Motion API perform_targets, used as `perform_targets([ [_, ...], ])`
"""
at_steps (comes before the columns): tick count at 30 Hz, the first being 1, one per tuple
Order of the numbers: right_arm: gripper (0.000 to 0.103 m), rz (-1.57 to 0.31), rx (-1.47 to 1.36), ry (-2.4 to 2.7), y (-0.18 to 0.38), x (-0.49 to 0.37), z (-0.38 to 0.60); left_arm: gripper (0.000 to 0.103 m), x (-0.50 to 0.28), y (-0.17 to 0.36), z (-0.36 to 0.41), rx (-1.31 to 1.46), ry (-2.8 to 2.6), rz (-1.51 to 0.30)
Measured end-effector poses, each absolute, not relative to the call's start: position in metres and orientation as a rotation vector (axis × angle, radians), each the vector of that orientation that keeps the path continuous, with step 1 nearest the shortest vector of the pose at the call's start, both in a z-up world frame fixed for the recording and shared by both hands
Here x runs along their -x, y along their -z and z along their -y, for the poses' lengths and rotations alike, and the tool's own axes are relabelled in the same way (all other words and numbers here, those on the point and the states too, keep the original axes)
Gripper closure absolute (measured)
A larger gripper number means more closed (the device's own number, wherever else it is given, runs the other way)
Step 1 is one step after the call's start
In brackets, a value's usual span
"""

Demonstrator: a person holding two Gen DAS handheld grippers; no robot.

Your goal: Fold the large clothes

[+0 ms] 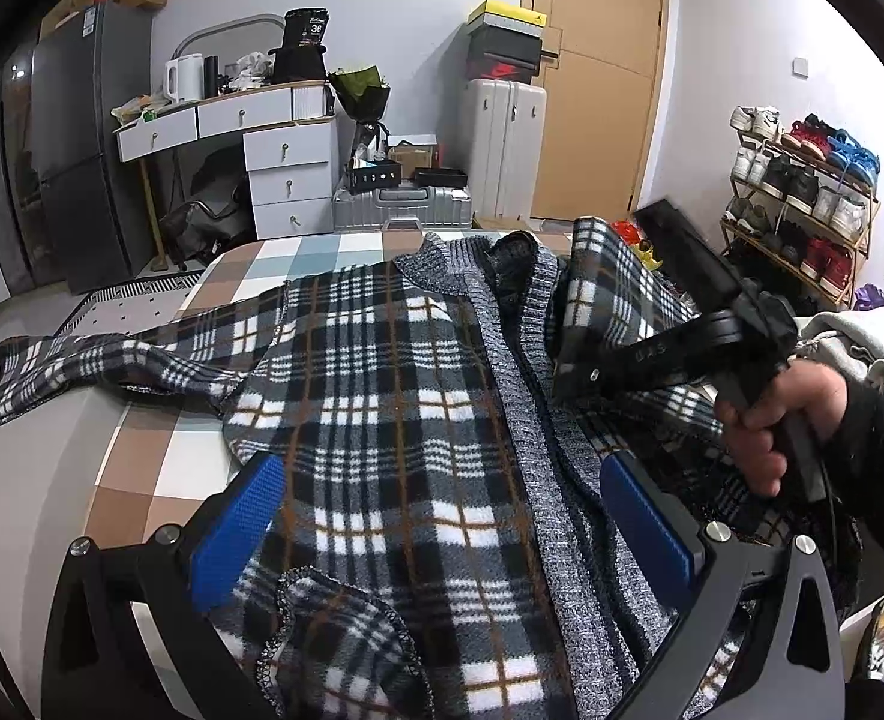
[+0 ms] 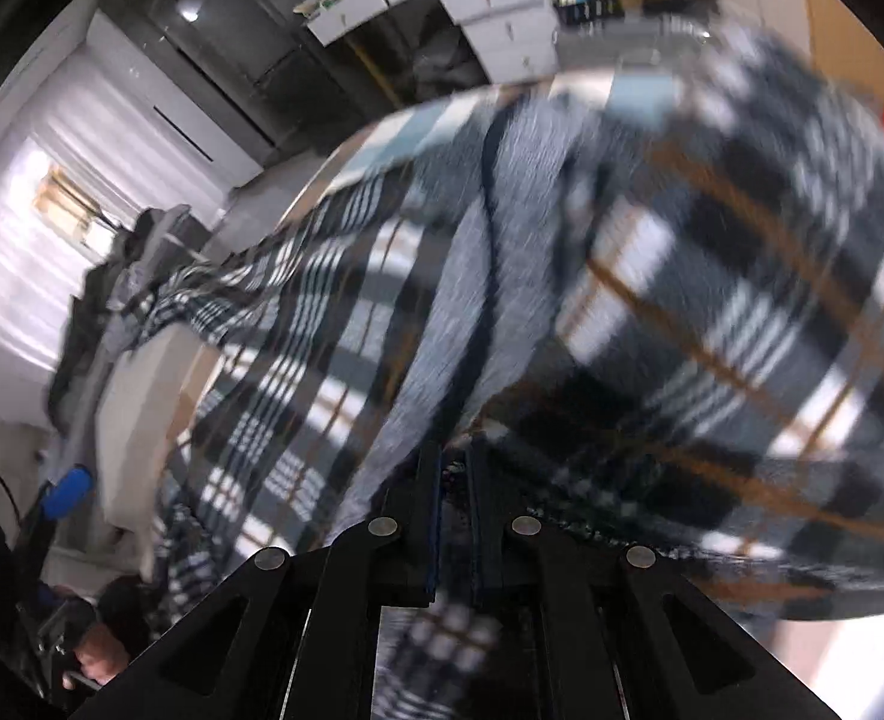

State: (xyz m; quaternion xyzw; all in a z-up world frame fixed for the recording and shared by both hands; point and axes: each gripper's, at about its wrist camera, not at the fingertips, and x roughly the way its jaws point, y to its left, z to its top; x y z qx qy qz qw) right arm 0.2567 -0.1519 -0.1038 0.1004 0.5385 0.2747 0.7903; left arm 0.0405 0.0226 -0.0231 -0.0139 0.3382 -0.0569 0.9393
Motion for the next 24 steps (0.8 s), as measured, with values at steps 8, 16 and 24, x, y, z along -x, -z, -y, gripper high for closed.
perform_targets([
  [8, 0.032, -1.093, -0.498, -0.551, 0.076, -0.246, 0.209, 0.001, -0.041, 0.023, -0.023, 0.032, 0.120, -0.693],
  [16, 0.013, -0.871, -0.716, -0.299, 0.044, -0.198, 0.319, 0.001, -0.040, 0.024, -0.022, 0.032, 0.130, -0.694],
  [24, 0.010, -0.980, -0.924, -0.074, 0.094, -0.199, 0.379, 0.001, -0.040, 0.025, -0.022, 0.032, 0.134, -0.698],
])
